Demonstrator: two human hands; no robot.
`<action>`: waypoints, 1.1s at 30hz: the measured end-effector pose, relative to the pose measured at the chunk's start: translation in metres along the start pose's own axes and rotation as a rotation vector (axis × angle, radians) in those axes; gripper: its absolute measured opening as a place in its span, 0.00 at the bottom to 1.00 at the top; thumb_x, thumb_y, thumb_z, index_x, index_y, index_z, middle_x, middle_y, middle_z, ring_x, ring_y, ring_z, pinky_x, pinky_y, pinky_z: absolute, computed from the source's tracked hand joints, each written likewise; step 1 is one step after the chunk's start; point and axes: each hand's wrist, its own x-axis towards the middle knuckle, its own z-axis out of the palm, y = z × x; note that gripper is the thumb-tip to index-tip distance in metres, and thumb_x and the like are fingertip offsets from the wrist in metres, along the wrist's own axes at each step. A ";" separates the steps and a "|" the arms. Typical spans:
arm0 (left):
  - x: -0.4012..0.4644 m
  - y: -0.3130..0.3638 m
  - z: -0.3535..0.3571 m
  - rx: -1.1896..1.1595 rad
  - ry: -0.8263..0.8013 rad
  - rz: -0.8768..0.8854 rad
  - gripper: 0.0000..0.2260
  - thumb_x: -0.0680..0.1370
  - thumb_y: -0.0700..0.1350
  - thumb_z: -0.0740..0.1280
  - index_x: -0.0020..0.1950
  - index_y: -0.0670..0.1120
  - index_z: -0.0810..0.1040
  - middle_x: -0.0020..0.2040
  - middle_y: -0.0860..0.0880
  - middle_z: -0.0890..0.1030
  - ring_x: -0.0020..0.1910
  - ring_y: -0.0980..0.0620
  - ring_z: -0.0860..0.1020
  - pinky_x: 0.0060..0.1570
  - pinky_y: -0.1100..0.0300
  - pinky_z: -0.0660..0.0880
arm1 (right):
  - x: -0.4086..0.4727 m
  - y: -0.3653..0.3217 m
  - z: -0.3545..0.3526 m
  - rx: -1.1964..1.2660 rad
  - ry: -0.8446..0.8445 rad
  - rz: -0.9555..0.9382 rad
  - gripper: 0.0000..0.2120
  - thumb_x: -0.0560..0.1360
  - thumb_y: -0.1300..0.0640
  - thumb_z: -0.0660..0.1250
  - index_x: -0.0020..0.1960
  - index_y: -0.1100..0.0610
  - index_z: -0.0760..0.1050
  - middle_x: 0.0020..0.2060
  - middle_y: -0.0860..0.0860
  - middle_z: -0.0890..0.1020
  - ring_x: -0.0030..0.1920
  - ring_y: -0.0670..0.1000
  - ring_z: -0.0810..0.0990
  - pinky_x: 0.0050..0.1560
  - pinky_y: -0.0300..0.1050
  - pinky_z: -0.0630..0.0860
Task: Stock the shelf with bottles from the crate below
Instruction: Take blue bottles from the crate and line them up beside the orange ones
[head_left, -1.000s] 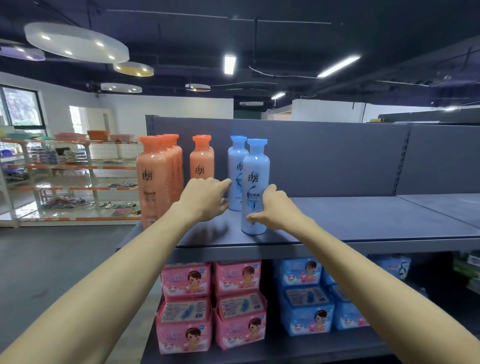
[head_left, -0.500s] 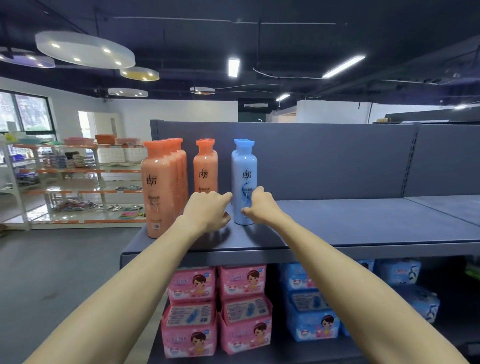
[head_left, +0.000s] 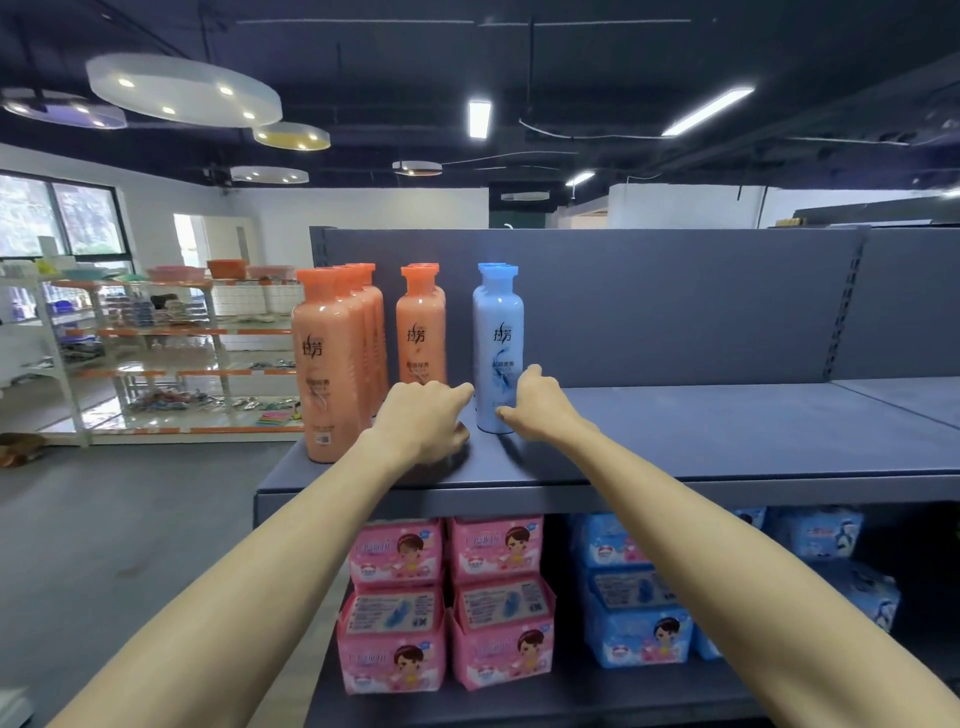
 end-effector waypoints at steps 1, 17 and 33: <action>0.000 0.000 0.000 -0.004 0.004 -0.001 0.12 0.75 0.51 0.60 0.56 0.48 0.69 0.51 0.46 0.80 0.45 0.40 0.78 0.38 0.54 0.67 | -0.002 0.003 -0.001 -0.013 0.001 -0.003 0.18 0.78 0.54 0.69 0.54 0.60 0.60 0.53 0.57 0.73 0.48 0.58 0.77 0.42 0.49 0.72; -0.004 -0.002 -0.002 -0.052 0.108 0.037 0.08 0.74 0.51 0.59 0.51 0.49 0.70 0.46 0.50 0.80 0.43 0.43 0.79 0.35 0.56 0.68 | -0.038 0.037 -0.040 -0.179 0.001 -0.114 0.24 0.75 0.48 0.69 0.62 0.61 0.66 0.55 0.57 0.76 0.53 0.58 0.78 0.53 0.57 0.78; -0.077 0.130 0.006 -0.302 0.247 0.295 0.09 0.72 0.53 0.59 0.43 0.48 0.73 0.35 0.51 0.74 0.35 0.48 0.77 0.25 0.57 0.65 | -0.178 0.130 -0.031 -0.171 0.210 -0.334 0.17 0.76 0.52 0.69 0.63 0.57 0.75 0.54 0.50 0.81 0.55 0.52 0.80 0.56 0.50 0.77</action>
